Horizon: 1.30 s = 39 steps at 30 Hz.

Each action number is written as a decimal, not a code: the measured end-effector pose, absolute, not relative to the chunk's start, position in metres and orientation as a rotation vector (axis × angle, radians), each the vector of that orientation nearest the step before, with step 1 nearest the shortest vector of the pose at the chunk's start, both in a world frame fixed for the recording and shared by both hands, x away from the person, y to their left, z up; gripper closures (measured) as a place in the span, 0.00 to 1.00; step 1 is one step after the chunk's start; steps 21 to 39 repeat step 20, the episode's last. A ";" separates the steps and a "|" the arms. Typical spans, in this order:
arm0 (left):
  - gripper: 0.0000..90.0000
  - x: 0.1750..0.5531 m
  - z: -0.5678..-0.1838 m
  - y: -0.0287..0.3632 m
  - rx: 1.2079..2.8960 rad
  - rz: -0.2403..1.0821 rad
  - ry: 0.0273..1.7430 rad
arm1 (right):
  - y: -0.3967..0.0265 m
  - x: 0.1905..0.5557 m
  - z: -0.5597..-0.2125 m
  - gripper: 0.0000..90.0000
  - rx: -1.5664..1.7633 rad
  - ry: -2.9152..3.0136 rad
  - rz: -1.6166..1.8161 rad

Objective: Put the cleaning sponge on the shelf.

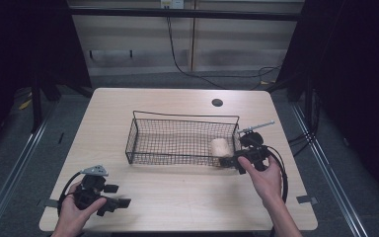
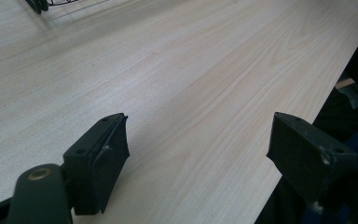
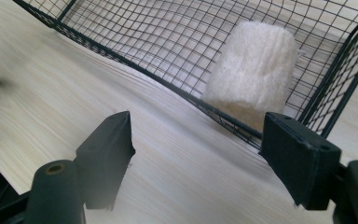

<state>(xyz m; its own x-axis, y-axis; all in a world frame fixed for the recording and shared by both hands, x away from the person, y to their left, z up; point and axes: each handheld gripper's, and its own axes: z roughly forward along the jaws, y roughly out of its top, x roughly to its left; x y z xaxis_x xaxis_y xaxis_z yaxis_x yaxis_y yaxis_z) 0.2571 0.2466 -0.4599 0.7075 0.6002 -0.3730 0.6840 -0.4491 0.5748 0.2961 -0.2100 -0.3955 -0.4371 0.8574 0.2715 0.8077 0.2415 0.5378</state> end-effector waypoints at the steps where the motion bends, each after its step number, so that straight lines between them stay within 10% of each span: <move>1: 0.22 0.257 -0.460 0.247 2.186 -0.146 0.972 | -0.209 0.293 -0.397 0.28 1.614 2.419 0.953; 39: 0.22 0.258 -0.461 0.247 2.190 -0.140 0.982 | -0.213 0.252 -0.442 0.27 1.586 2.444 0.963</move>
